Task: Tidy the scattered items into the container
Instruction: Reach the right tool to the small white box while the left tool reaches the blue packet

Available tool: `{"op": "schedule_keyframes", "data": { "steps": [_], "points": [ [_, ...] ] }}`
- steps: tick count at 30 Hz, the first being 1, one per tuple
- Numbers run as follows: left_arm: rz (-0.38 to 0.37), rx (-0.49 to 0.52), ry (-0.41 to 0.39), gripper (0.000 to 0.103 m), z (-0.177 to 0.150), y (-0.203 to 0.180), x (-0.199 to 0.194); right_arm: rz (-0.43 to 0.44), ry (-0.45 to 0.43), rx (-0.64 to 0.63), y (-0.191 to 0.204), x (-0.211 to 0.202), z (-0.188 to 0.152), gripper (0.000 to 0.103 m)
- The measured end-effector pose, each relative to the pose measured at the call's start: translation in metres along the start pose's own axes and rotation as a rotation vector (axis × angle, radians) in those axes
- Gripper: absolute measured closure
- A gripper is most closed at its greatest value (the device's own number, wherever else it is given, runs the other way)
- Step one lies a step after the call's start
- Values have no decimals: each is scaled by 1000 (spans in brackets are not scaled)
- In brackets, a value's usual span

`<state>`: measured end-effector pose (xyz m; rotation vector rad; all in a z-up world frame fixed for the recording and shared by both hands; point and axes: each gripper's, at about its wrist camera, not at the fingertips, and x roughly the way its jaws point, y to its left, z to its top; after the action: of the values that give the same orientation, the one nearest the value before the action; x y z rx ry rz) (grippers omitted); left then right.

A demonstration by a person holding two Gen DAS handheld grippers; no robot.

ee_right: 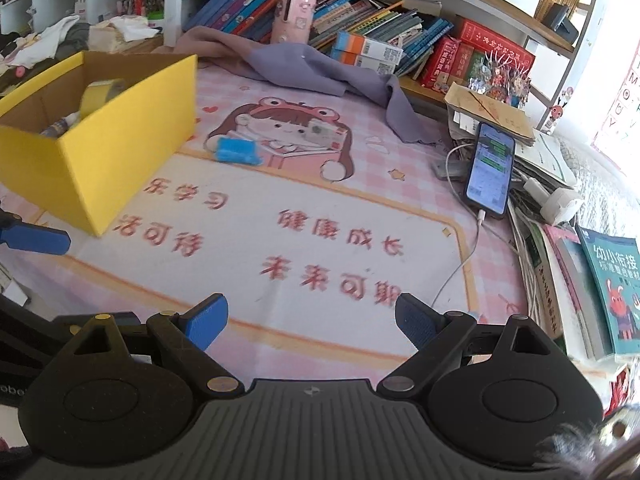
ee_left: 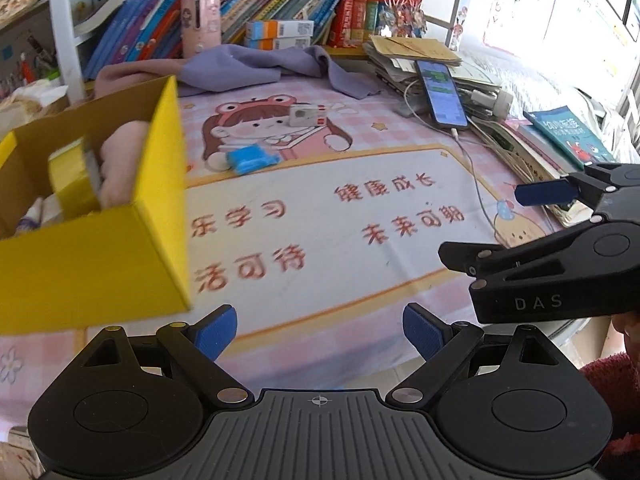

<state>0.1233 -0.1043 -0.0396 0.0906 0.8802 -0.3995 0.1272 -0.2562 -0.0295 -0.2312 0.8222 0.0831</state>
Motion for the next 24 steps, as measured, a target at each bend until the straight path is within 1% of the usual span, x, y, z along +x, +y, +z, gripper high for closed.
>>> {"op": "schedule_keyframes", "data": {
  "steps": [5,9,16,20,24],
  "points": [
    [20,2,8,11,23,-17,25,27,-6,-11,-30,22,16,12],
    [50,-15,18,11,39,-24,43,58,-12,-14,-52,41,28,12],
    [135,-70,32,11,66,-26,65,121,-25,8,-88,74,48,14],
    [190,-90,28,11,81,-23,76,159,-31,3,-99,91,60,14],
    [235,-87,17,11,97,-20,87,191,-56,-8,-105,106,76,15]
  ]
}}
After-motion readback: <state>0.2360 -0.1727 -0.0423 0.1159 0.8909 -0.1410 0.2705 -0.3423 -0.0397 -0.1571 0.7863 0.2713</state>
